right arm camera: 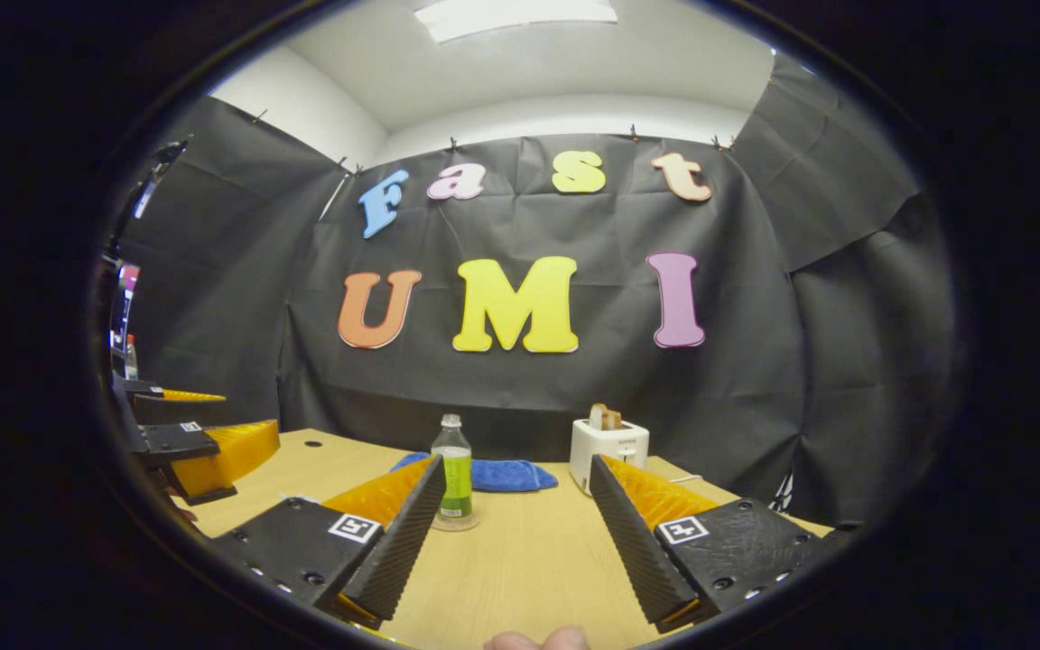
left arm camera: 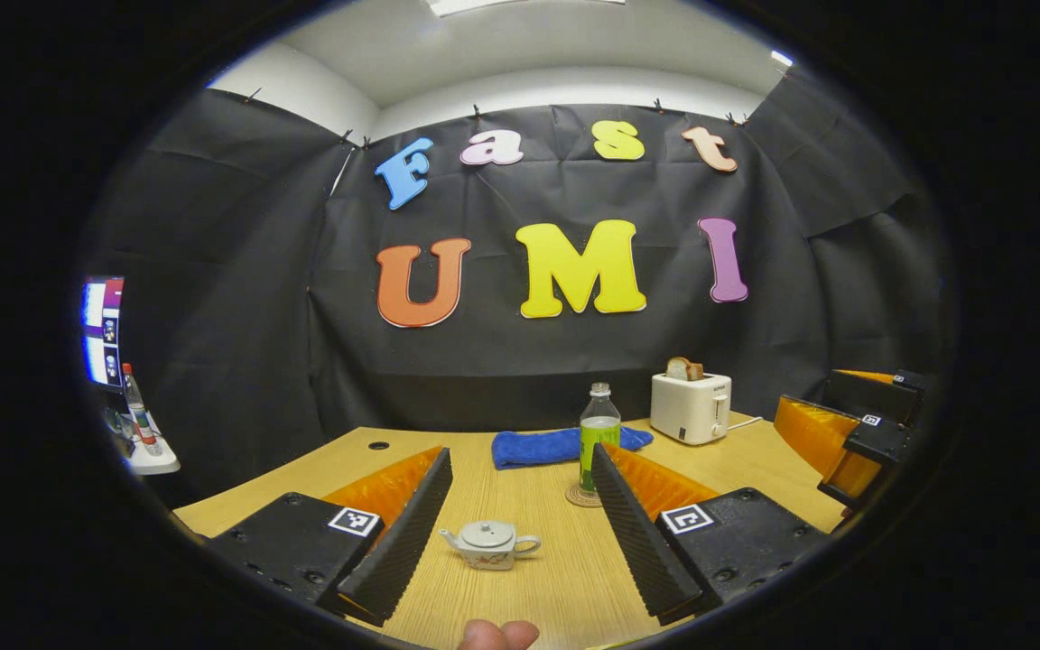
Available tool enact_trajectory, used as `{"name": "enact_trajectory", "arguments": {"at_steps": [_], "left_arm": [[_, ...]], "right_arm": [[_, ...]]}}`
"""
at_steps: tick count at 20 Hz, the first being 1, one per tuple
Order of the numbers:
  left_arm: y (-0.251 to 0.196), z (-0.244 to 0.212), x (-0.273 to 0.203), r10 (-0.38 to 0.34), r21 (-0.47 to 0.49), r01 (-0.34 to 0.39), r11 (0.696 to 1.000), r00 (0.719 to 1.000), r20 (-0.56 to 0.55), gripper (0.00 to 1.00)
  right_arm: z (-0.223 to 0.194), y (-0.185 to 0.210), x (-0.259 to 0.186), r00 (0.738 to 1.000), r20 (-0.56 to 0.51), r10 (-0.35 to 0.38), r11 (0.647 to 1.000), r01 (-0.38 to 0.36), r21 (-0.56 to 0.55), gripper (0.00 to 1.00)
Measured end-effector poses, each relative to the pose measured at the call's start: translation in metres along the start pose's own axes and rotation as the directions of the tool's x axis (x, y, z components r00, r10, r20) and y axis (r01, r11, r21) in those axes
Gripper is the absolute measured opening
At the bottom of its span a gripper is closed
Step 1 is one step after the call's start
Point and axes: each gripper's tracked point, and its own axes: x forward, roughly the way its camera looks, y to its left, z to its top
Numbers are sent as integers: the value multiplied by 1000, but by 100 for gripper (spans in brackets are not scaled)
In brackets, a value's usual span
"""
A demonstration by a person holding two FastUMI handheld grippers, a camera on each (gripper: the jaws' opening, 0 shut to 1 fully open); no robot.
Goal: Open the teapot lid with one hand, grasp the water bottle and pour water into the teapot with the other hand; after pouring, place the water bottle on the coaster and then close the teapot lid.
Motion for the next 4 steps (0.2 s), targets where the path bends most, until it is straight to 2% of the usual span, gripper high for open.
{"name": "enact_trajectory", "arguments": {"at_steps": [4], "left_arm": [[1,1,0,2,0,-2,1000,1000,1,97]], "right_arm": [[1,0,-2,1000,-1,-6,1000,6,9,95]]}}
